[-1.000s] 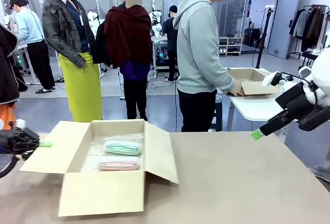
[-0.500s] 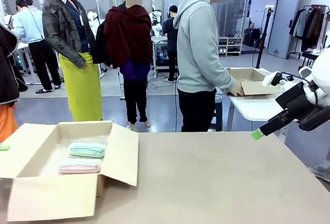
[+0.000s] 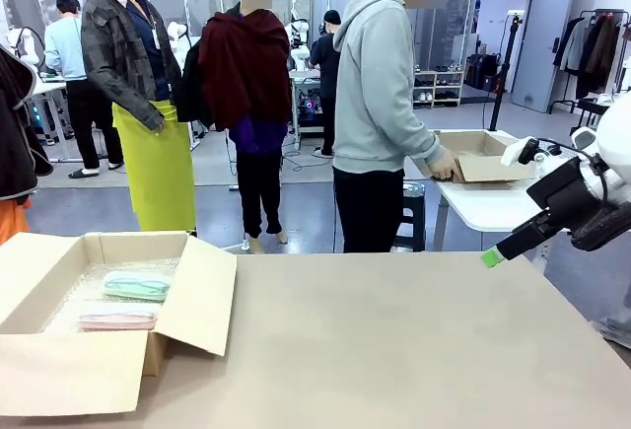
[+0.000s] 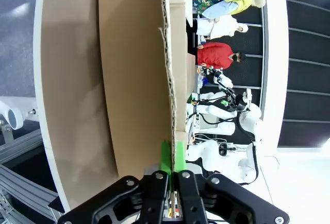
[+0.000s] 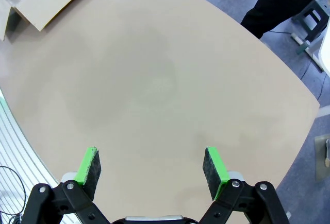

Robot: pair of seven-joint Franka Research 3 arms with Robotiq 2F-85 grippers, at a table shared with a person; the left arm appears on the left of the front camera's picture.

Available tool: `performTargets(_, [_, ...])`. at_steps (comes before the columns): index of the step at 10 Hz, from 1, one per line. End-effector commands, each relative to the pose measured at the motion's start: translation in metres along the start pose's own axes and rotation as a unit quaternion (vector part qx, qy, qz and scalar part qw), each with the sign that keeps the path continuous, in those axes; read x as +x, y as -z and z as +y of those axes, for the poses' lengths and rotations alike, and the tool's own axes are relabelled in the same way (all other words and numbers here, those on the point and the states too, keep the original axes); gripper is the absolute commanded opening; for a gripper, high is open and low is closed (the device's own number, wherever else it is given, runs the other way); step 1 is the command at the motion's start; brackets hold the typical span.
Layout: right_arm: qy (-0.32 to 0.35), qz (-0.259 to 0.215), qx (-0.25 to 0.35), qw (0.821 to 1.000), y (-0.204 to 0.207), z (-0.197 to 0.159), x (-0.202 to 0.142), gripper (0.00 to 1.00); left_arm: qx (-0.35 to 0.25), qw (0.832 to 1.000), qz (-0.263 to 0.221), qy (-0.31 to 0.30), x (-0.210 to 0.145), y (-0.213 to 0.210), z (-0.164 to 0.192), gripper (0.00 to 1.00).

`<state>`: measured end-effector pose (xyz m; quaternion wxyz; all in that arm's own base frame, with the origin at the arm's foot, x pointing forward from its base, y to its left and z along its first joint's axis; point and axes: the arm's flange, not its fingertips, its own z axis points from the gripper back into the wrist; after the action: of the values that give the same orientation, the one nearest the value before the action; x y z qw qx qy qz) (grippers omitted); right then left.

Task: Pack the glasses set securely to prepare it for shipping.
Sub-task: Position the Package Box on the left side of the table.

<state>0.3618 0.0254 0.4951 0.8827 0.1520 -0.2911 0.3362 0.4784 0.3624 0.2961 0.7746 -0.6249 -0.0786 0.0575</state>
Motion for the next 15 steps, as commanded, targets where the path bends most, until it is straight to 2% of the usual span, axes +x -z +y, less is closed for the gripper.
performTargets(1, [0.008, 0.001, -0.007, 1.000, 0.002, 0.003, 0.001, 1.00, -0.004, 1.000, -0.002, 0.000, -0.006, 0.002, -0.004, 0.03])
performTargets(11, [0.008, 0.001, -0.007, 1.000, 0.002, 0.003, 0.001, 1.00, -0.001, 1.000, 0.000, -0.001, -0.001, 0.000, 0.001, 0.03])
performTargets(12, [0.008, 0.001, -0.007, 1.000, 0.002, 0.003, 0.001, 1.00, 0.000, 1.000, 0.007, 0.008, -0.002, 0.003, -0.002, 0.31])
performTargets(13, [0.008, 0.001, -0.007, 1.000, 0.002, 0.003, 0.001, 1.00, -0.001, 1.000, 0.011, 0.012, -0.001, 0.004, -0.004, 0.39])
performTargets(14, [0.008, 0.001, -0.007, 1.000, 0.002, 0.003, 0.001, 1.00, 0.004, 1.000, 0.006, 0.014, 0.001, 0.004, -0.006, 0.68])
performTargets(15, [0.008, 0.001, -0.007, 1.000, 0.002, 0.003, 0.001, 1.00, 0.009, 1.000, 0.007, 0.021, 0.005, 0.003, -0.009, 0.75])
